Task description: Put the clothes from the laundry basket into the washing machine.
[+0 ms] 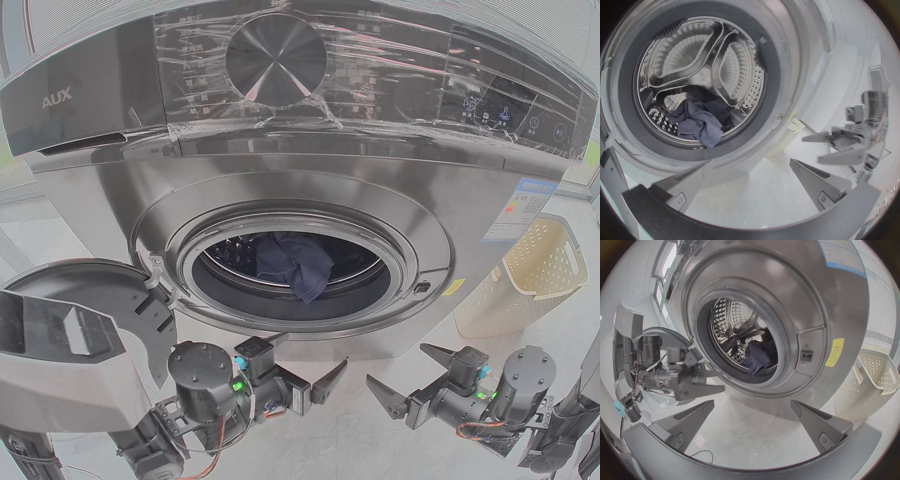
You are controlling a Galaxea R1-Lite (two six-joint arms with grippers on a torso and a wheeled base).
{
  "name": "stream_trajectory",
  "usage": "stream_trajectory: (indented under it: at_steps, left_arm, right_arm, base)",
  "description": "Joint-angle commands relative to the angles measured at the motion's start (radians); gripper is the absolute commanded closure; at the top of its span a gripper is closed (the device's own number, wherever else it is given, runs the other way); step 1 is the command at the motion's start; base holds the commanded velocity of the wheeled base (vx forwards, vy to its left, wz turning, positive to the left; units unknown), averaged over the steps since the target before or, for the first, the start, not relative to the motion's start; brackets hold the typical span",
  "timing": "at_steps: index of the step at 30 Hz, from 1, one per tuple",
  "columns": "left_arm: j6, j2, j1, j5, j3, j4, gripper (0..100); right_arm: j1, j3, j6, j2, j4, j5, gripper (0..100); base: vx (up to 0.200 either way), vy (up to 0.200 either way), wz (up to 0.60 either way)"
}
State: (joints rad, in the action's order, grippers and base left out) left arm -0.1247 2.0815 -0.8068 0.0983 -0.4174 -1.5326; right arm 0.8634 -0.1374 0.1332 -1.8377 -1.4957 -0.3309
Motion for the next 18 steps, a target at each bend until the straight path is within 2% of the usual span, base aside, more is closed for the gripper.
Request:
stream_trajectory:
  at_steps: [1, 4, 10, 12, 16, 18]
  left_arm:
    - [-0.038, -0.184, -0.109, -0.002, 0.167, -0.02, 0]
    - [-0.026, -0.282, -0.121, 0.011, 0.263, -0.02, 0]
    - [-0.032, -0.483, -0.106, 0.012, 0.393, -0.018, 0]
    - [-0.033, -0.535, -0.092, 0.015, 0.417, -0.015, 0]
    - [-0.03, -0.613, -0.064, 0.066, 0.417, 0.019, 0]
    - [-0.029, -0.689, -0.046, 0.083, 0.417, 0.072, 0]
  right_arm:
    - [-0.017, 0.084, 0.002, 0.167, 0.005, 0.0, 0]
    - [-0.049, 0.121, 0.002, 0.239, 0.005, 0.0, 0]
    - [-0.138, 0.137, -0.007, 0.37, 0.026, 0.001, 0]
    - [-0.153, 0.137, -0.01, 0.396, 0.042, 0.001, 0]
    - [-0.164, 0.137, -0.004, 0.405, 0.061, -0.002, 0]
    - [-0.202, 0.137, -0.007, 0.419, 0.074, -0.02, 0]
  base:
    - [0.0, 0.0, 0.0]
    - [0.0, 0.0, 0.0]
    - [0.0, 0.0, 0.0]
    - [-0.2, 0.0, 0.0]
    - [-0.2, 0.0, 0.0]
    - [-0.2, 0.0, 0.0]
